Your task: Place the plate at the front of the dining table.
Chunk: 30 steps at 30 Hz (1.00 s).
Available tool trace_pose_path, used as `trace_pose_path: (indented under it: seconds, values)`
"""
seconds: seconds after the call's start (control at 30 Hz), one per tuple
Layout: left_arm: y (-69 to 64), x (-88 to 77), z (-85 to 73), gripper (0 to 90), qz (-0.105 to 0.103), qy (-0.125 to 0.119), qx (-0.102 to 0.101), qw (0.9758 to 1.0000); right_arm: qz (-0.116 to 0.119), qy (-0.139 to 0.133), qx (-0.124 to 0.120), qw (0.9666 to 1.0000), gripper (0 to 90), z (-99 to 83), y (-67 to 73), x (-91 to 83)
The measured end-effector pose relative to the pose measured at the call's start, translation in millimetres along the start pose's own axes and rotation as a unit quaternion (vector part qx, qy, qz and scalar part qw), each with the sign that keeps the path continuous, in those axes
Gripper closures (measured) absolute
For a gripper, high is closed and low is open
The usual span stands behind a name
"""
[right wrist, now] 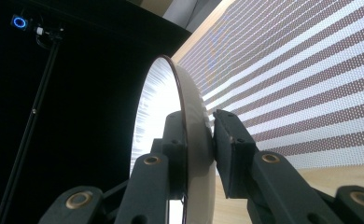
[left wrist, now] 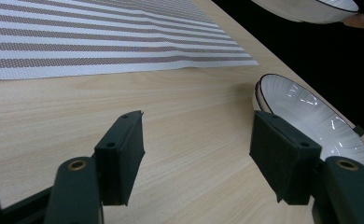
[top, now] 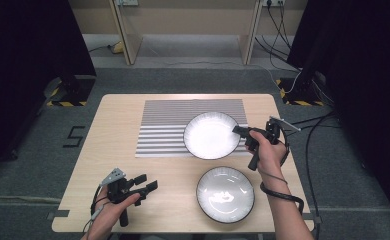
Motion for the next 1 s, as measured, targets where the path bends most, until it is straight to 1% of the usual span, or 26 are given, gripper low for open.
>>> trace_pose_path:
  seconds: [0.23,0.33,0.63,1.0]
  values:
    - [0.8,0.0,0.1,34.6,0.000,0.000,-0.001,1.0000,-0.001,0.000,-0.003,1.0000,74.9,2.0,2.6,4.6]
    - [1.6,-0.3,0.3,34.5,0.002,0.000,-0.004,1.0000,-0.001,0.001,0.000,1.0000,74.9,3.0,3.1,5.8]
    - [2.9,-0.5,0.7,34.5,0.002,-0.002,-0.003,1.0000,-0.001,-0.002,0.001,1.0000,74.9,6.1,6.4,12.3]
    - [2.8,-0.3,0.8,34.6,0.001,-0.002,-0.004,1.0000,-0.002,-0.004,0.003,1.0000,74.8,8.4,9.0,16.4]
Point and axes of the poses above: each handheld gripper's, and its own axes: x roughly forward along the jaws, z roughly out of its top, y roughly to its left, the point moved 3 cm from there along x, roughly forward along the jaws, and after that the axes turned 15 degrees about x, right-handed, at the moved point
